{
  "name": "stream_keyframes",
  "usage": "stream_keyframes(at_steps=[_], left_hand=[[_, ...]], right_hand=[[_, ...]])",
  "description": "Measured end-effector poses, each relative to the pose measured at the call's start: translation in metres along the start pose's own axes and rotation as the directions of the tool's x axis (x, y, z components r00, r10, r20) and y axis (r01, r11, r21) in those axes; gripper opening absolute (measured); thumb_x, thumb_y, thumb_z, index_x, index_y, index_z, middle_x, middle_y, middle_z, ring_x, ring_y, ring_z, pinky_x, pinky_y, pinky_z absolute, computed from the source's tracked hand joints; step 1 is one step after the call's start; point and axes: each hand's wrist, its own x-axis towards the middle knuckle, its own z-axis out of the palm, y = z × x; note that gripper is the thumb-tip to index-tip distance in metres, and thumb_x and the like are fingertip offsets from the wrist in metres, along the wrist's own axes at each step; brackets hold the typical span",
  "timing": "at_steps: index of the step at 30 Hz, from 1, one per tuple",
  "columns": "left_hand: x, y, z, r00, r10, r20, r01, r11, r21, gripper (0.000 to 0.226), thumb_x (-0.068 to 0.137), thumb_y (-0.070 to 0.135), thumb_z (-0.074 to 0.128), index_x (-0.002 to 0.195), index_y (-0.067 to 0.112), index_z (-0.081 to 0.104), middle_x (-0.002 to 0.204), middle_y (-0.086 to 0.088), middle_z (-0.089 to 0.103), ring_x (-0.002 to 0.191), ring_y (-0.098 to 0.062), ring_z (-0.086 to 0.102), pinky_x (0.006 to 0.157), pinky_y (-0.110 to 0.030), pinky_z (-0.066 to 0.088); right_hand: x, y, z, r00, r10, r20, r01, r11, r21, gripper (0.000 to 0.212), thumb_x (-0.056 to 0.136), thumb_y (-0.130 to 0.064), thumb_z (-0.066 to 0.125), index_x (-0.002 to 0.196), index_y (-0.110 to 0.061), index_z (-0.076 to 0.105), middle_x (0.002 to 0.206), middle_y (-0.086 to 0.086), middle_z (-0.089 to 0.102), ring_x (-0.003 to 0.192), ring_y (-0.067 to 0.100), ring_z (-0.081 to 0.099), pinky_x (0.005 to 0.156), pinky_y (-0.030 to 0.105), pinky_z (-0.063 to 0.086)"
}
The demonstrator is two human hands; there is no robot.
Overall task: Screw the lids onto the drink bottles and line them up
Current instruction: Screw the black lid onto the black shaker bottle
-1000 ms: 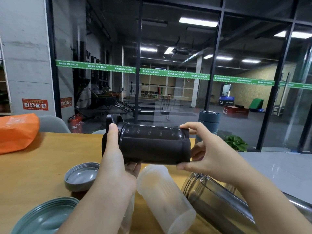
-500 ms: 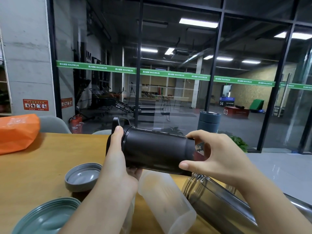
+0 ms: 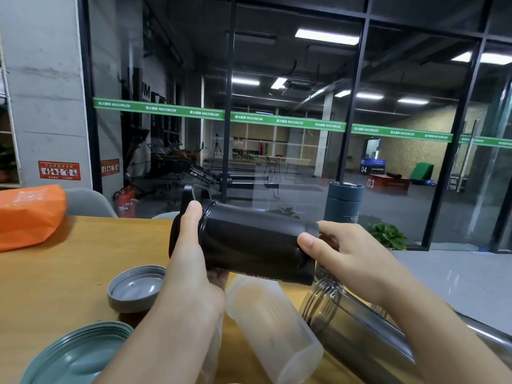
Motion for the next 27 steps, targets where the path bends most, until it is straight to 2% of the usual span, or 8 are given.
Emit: stream_keyframes(at_steps=[5, 10, 14, 17, 19, 22, 24, 27], left_hand=[[0.003, -0.004, -0.001, 1.0, 0.017, -0.009, -0.017, 1.0, 0.015, 0.048, 0.072, 0.052, 0.072, 0.098, 0.017, 0.053, 0.104, -0.008, 0.061, 0.089, -0.024, 0.06, 0.072, -0.034, 0.052], [0.009, 0.001, -0.001, 0.999, 0.032, -0.007, -0.031, 0.997, 0.076, 0.058, 0.069, 0.057, 0.072, 0.108, 0.017, 0.054, 0.108, -0.009, 0.062, 0.095, -0.027, 0.061, 0.085, -0.04, 0.052], [0.01, 0.006, 0.0, 0.999, -0.001, 0.043, -0.003, 0.997, 0.081, 0.061, 0.07, 0.055, 0.072, 0.114, 0.016, 0.055, 0.112, -0.01, 0.063, 0.096, -0.029, 0.062, 0.084, -0.041, 0.053], [0.01, 0.008, -0.002, 0.996, 0.013, 0.083, -0.021, 0.995, 0.097, 0.06, 0.07, 0.055, 0.073, 0.114, 0.016, 0.057, 0.11, -0.009, 0.066, 0.096, -0.029, 0.063, 0.085, -0.041, 0.054], [0.008, 0.011, -0.002, 0.995, 0.033, 0.095, -0.043, 0.994, 0.103, 0.055, 0.07, 0.055, 0.072, 0.106, 0.017, 0.058, 0.107, -0.009, 0.067, 0.094, -0.028, 0.065, 0.089, -0.042, 0.053], [0.003, 0.013, -0.003, 0.989, 0.068, 0.129, -0.081, 0.992, 0.093, 0.048, 0.07, 0.054, 0.072, 0.1, 0.019, 0.059, 0.104, -0.007, 0.07, 0.093, -0.025, 0.067, 0.089, -0.04, 0.054], [0.0, 0.013, -0.001, 0.983, 0.092, 0.157, -0.107, 0.99, 0.093, 0.046, 0.07, 0.053, 0.072, 0.1, 0.02, 0.059, 0.104, -0.005, 0.071, 0.093, -0.023, 0.068, 0.089, -0.038, 0.054], [-0.002, 0.011, 0.001, 0.978, 0.134, 0.159, -0.147, 0.986, 0.073, 0.047, 0.071, 0.051, 0.073, 0.105, 0.022, 0.059, 0.103, -0.001, 0.071, 0.094, -0.019, 0.068, 0.089, -0.036, 0.054]], right_hand=[[0.0, -0.004, 0.0, 0.997, 0.047, 0.059, -0.052, 0.996, 0.072, 0.033, 0.074, -0.075, 0.033, 0.056, -0.054, 0.051, 0.051, -0.024, 0.05, 0.049, -0.001, 0.044, 0.049, 0.018, 0.028], [0.001, -0.009, -0.001, 0.983, 0.127, 0.133, -0.146, 0.978, 0.148, 0.034, 0.07, -0.067, 0.039, 0.066, -0.033, 0.045, 0.053, -0.029, 0.054, 0.048, -0.005, 0.053, 0.048, 0.009, 0.038], [-0.002, -0.017, -0.005, 0.971, 0.186, 0.151, -0.2, 0.976, 0.082, 0.061, 0.064, -0.069, 0.031, 0.104, -0.029, 0.053, 0.084, -0.023, 0.053, 0.068, -0.009, 0.052, 0.06, 0.004, 0.038], [-0.003, -0.02, -0.006, 0.969, 0.203, 0.138, -0.21, 0.977, 0.039, 0.084, 0.064, -0.069, 0.031, 0.122, -0.012, 0.052, 0.116, -0.001, 0.061, 0.097, 0.007, 0.056, 0.082, 0.018, 0.045], [-0.004, -0.021, -0.006, 0.971, 0.206, 0.118, -0.213, 0.976, 0.049, 0.082, 0.064, -0.069, 0.032, 0.122, -0.014, 0.052, 0.119, -0.003, 0.06, 0.11, 0.01, 0.053, 0.089, 0.025, 0.045], [-0.002, -0.022, -0.008, 0.977, 0.166, 0.135, -0.183, 0.975, 0.123, 0.063, 0.064, -0.069, 0.037, 0.119, -0.04, 0.047, 0.101, -0.028, 0.051, 0.099, -0.009, 0.051, 0.077, 0.011, 0.04], [0.001, -0.016, -0.009, 0.986, 0.114, 0.121, -0.129, 0.984, 0.125, 0.068, 0.064, -0.069, 0.043, 0.127, -0.046, 0.038, 0.113, -0.035, 0.046, 0.105, -0.015, 0.047, 0.091, 0.016, 0.041], [0.009, -0.015, -0.011, 0.995, 0.043, 0.09, -0.049, 0.997, 0.058, 0.078, 0.067, -0.069, 0.054, 0.137, -0.045, 0.03, 0.137, -0.028, 0.04, 0.126, -0.006, 0.038, 0.106, 0.025, 0.034]])
